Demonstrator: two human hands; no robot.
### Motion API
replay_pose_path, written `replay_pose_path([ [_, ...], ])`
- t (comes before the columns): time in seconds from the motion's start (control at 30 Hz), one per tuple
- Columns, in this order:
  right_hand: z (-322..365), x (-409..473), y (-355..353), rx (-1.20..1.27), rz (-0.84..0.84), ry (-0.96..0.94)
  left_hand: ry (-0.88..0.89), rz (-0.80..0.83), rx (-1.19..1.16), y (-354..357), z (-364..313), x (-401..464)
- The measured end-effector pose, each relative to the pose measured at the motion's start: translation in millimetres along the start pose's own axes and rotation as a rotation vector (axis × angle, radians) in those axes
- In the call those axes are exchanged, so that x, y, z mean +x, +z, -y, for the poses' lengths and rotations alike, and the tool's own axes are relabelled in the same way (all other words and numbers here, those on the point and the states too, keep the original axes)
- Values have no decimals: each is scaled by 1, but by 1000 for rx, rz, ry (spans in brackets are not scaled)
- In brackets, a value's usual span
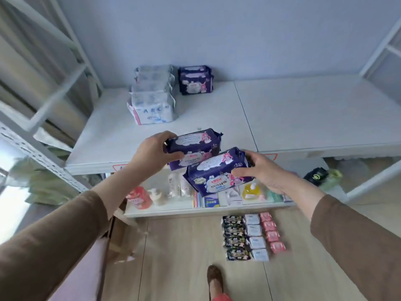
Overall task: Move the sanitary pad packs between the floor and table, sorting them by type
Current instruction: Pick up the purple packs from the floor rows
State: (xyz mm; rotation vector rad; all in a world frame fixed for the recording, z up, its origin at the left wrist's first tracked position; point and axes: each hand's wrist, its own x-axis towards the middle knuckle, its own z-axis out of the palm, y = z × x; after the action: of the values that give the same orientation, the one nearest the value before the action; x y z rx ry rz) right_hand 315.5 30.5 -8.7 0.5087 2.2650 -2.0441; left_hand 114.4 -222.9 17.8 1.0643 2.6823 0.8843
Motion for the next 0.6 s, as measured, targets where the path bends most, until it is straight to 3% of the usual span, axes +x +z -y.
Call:
replay_pose_path([
  [0.23, 29, 74, -58, -52, -102, -108, 105, -39, 82, -5, -18, 127],
  [0.6, 44, 211, -124, -33, -117, -116, -16, 8, 249, 2, 9, 302],
])
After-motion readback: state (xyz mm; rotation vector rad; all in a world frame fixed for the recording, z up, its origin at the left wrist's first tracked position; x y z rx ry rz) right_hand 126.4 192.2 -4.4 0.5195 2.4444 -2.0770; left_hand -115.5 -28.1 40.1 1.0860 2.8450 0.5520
